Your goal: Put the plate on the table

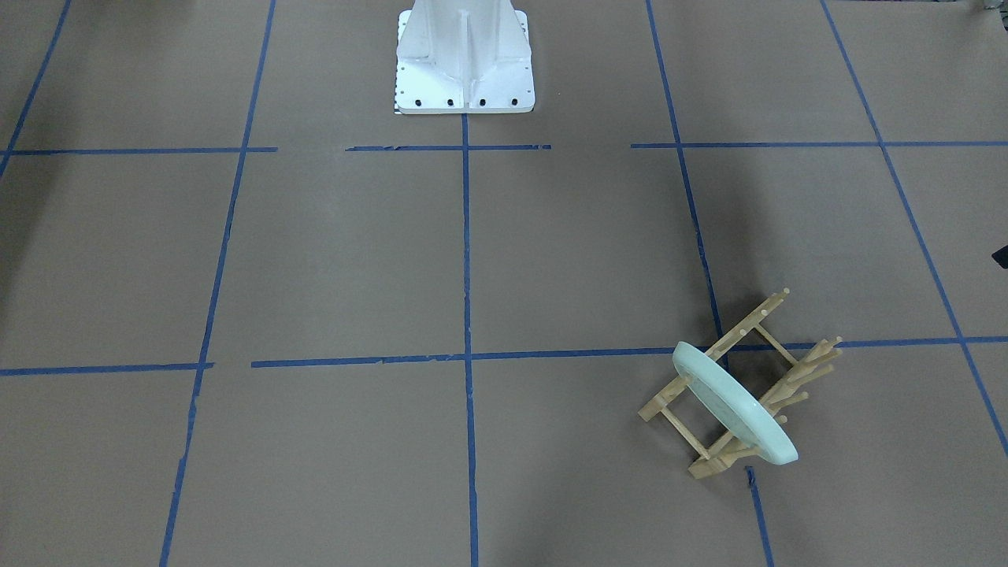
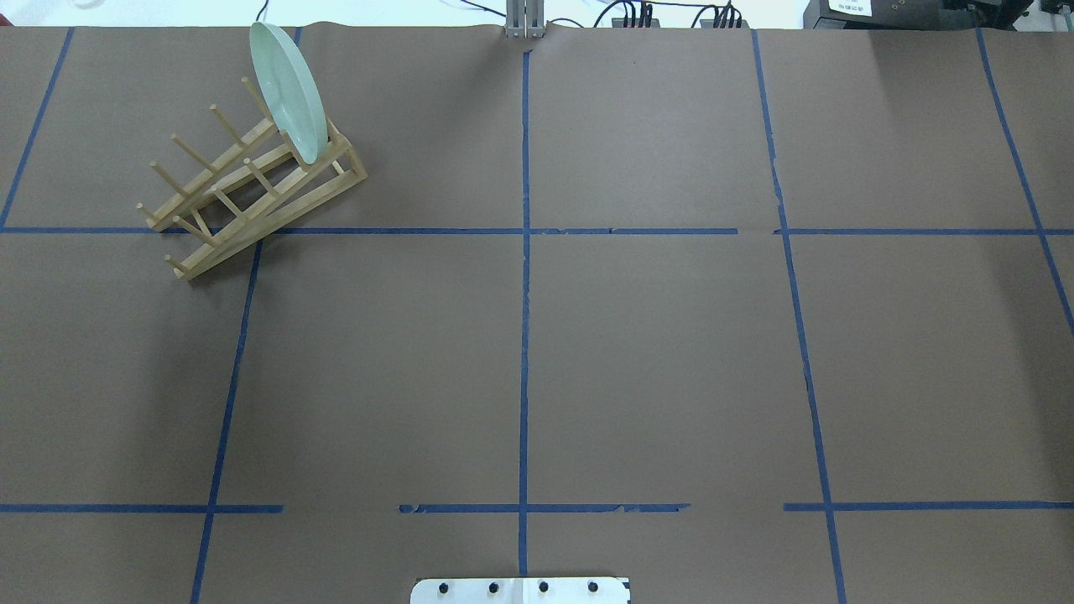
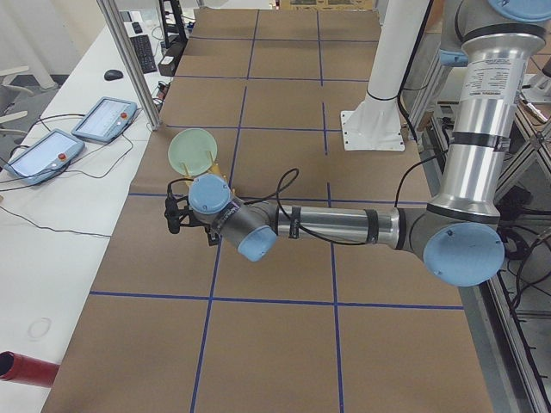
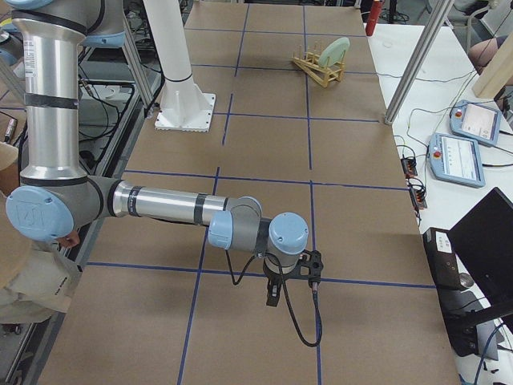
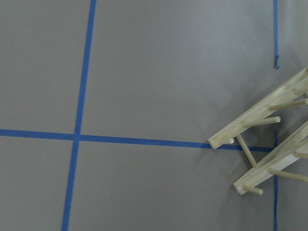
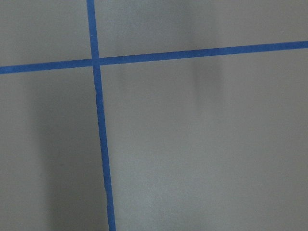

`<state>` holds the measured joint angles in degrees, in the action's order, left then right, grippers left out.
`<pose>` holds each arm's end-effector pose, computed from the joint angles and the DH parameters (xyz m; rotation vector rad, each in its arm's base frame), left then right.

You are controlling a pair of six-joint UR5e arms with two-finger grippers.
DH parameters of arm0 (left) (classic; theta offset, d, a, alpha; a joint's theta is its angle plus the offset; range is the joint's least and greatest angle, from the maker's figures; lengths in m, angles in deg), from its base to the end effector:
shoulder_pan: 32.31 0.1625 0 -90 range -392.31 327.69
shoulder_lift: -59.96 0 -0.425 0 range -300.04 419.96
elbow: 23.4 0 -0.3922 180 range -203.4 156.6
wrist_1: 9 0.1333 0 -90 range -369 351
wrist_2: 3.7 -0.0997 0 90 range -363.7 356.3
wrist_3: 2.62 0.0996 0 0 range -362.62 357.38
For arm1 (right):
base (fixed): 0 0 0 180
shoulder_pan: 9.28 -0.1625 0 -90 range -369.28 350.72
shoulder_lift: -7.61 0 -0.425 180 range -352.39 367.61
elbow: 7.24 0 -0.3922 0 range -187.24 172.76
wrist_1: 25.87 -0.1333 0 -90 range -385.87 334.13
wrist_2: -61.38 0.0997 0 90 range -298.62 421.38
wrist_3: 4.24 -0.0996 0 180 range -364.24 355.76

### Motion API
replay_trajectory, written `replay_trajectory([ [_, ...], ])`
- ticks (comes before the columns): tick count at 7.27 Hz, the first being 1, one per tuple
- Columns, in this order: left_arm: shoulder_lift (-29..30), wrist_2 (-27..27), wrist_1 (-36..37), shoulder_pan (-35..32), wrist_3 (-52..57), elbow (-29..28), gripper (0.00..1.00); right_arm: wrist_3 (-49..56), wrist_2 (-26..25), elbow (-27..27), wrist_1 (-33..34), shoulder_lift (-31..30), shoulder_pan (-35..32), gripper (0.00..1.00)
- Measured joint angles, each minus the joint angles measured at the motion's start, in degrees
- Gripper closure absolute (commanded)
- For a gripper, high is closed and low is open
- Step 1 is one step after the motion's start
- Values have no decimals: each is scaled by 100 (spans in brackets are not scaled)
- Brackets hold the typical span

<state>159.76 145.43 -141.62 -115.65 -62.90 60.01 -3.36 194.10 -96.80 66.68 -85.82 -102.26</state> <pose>0.0186 -0.5717 0.5234 0.0683 1.2131 -0.4070 0.0894 -0.4527 0.6971 -0.0817 -0.7481 0.0767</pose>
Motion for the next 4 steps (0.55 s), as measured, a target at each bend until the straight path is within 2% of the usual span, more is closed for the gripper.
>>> replay_trajectory([
  [2, 666, -743, -541, 554, -1665, -31, 0, 0, 0, 0, 0, 0, 0, 0],
  [3, 918, -1126, -1024, 875, -2689, -30, 0, 0, 0, 0, 0, 0, 0, 0],
  [4, 1147, -1754, -1632, 1293, -3870, -37, 0, 0, 0, 0, 0, 0, 0, 0],
])
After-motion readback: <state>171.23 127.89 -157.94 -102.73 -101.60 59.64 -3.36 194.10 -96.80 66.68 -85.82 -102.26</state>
